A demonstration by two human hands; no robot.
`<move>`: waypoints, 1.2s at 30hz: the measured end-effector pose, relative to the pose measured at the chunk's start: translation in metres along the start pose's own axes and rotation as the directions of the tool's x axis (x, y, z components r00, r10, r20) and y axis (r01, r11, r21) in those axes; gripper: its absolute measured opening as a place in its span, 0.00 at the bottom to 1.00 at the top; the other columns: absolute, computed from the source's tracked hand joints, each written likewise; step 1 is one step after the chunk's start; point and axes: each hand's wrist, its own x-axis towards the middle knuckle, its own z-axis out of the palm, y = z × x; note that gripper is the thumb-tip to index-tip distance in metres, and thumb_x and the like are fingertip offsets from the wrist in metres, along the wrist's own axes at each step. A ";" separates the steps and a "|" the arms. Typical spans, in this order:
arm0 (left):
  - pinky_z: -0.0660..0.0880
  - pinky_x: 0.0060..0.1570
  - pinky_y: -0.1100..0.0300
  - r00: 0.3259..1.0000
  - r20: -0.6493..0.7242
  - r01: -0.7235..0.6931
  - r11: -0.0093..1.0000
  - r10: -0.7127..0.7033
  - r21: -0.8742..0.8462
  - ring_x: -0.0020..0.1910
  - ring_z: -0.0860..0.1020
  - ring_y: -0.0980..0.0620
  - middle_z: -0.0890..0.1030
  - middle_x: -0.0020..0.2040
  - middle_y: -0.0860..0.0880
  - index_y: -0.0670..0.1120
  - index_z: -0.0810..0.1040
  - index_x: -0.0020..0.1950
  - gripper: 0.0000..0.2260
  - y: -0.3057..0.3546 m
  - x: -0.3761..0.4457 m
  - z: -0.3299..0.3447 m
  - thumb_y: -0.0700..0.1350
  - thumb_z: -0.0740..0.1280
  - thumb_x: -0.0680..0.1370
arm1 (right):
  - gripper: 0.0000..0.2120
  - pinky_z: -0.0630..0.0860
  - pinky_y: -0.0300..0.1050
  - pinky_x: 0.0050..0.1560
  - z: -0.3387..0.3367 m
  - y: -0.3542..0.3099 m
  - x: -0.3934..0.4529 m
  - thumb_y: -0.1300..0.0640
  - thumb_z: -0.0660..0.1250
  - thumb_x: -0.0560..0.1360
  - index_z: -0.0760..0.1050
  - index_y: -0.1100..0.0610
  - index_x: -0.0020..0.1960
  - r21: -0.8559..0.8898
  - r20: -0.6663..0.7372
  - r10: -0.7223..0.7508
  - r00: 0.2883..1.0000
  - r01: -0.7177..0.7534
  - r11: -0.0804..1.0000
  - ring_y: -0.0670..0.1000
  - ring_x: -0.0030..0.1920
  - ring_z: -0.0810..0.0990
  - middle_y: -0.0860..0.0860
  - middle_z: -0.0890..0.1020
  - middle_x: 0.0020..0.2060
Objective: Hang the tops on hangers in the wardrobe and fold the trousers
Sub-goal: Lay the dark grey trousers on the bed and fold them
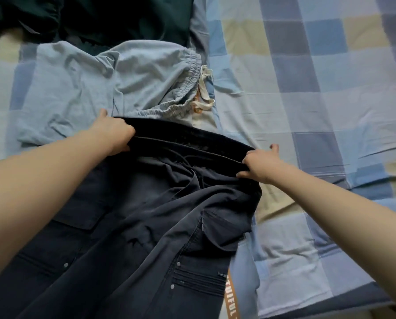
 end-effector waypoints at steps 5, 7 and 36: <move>0.74 0.46 0.57 0.995 -0.051 -0.086 0.990 0.081 -0.112 0.53 0.80 0.47 0.79 0.55 0.49 0.48 0.75 0.56 0.16 -0.025 -0.047 -0.003 0.58 0.67 0.76 | 0.20 0.60 0.51 0.52 -0.022 0.006 -0.050 0.35 0.56 0.77 0.71 0.51 0.43 -0.053 -0.272 -0.083 0.959 0.071 0.996 0.54 0.46 0.79 0.48 0.81 0.44; 0.74 0.45 0.56 0.980 -0.072 -0.192 0.975 0.184 -0.111 0.51 0.80 0.49 0.75 0.57 0.51 0.49 0.74 0.56 0.13 -0.030 -0.072 -0.007 0.57 0.64 0.78 | 0.17 0.60 0.49 0.48 -0.030 0.014 -0.076 0.37 0.58 0.77 0.70 0.51 0.45 -0.044 -0.372 -0.085 0.925 0.074 0.996 0.55 0.47 0.80 0.49 0.81 0.44; 0.71 0.33 0.56 0.839 -0.542 -0.265 0.836 -0.045 -0.481 0.38 0.76 0.45 0.75 0.35 0.49 0.43 0.79 0.37 0.11 0.070 -0.448 -0.248 0.49 0.75 0.71 | 0.25 0.73 0.48 0.44 -0.066 0.063 -0.598 0.44 0.64 0.71 0.64 0.50 0.65 0.218 -0.376 0.277 0.884 -0.206 0.954 0.60 0.49 0.80 0.55 0.80 0.45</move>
